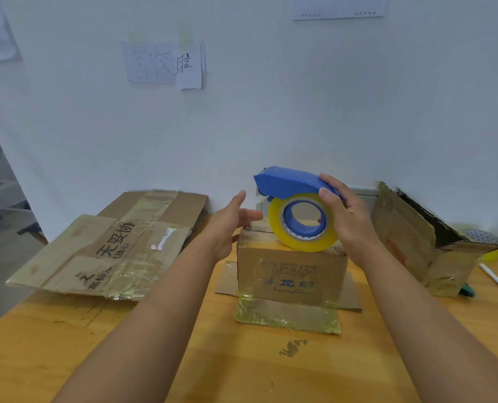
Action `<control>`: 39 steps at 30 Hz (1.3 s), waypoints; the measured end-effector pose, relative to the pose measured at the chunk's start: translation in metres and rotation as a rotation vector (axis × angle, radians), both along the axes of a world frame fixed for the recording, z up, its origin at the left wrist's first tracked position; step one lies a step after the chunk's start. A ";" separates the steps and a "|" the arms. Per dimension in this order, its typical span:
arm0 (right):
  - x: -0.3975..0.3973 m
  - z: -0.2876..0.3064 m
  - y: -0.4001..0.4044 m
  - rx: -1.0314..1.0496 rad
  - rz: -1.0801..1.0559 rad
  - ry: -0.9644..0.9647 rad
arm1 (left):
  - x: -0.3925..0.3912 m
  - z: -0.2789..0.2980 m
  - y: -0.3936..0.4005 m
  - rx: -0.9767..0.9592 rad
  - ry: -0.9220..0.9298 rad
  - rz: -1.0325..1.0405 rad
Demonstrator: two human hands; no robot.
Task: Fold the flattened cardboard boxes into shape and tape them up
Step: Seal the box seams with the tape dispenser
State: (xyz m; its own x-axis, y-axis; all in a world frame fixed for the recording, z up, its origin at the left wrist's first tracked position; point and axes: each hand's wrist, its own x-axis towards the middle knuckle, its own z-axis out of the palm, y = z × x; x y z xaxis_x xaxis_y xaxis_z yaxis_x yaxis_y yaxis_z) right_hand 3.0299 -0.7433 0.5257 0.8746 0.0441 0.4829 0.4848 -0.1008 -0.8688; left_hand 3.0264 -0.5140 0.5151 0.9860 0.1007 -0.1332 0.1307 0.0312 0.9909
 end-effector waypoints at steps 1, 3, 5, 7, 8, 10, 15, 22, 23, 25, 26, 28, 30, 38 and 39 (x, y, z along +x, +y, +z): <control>0.001 0.000 0.001 -0.005 0.002 0.000 | 0.001 0.004 0.000 -0.021 0.021 -0.001; 0.002 0.001 0.002 -0.016 0.006 0.002 | 0.003 0.009 0.000 -0.068 0.040 0.000; 0.003 0.002 0.003 -0.027 0.008 0.006 | 0.005 0.011 0.002 -0.112 0.029 0.003; 0.004 0.003 0.004 -0.038 0.004 0.015 | 0.007 0.010 0.003 -0.143 0.012 0.002; 0.004 0.004 0.004 -0.041 0.001 0.017 | 0.007 0.010 0.004 -0.148 0.008 0.009; 0.005 0.004 0.004 -0.047 -0.005 0.019 | 0.009 0.009 0.005 -0.141 -0.001 0.029; 0.002 0.008 0.005 -0.055 0.013 0.033 | 0.010 0.010 0.013 -0.169 -0.022 -0.027; 0.007 0.028 -0.003 -0.112 0.093 0.065 | 0.013 0.017 0.019 -0.238 -0.051 0.021; 0.008 0.034 -0.004 -0.142 0.108 0.067 | 0.014 0.019 0.020 -0.240 -0.047 0.034; 0.011 0.044 -0.006 -0.189 0.146 0.070 | 0.016 0.022 0.022 -0.247 -0.035 0.057; 0.013 0.047 -0.006 -0.209 0.159 0.067 | 0.017 0.022 0.022 -0.251 -0.029 0.066; 0.014 0.053 -0.007 -0.237 0.173 0.060 | 0.020 0.021 0.020 -0.257 -0.017 0.084; 0.017 0.055 -0.007 -0.257 0.177 0.053 | 0.022 0.018 0.019 -0.273 -0.004 0.095; 0.027 0.054 -0.026 -0.329 0.157 0.063 | 0.025 0.000 0.043 -0.293 0.049 0.145; 0.028 0.053 -0.026 -0.345 0.158 0.068 | 0.025 -0.002 0.042 -0.302 0.055 0.151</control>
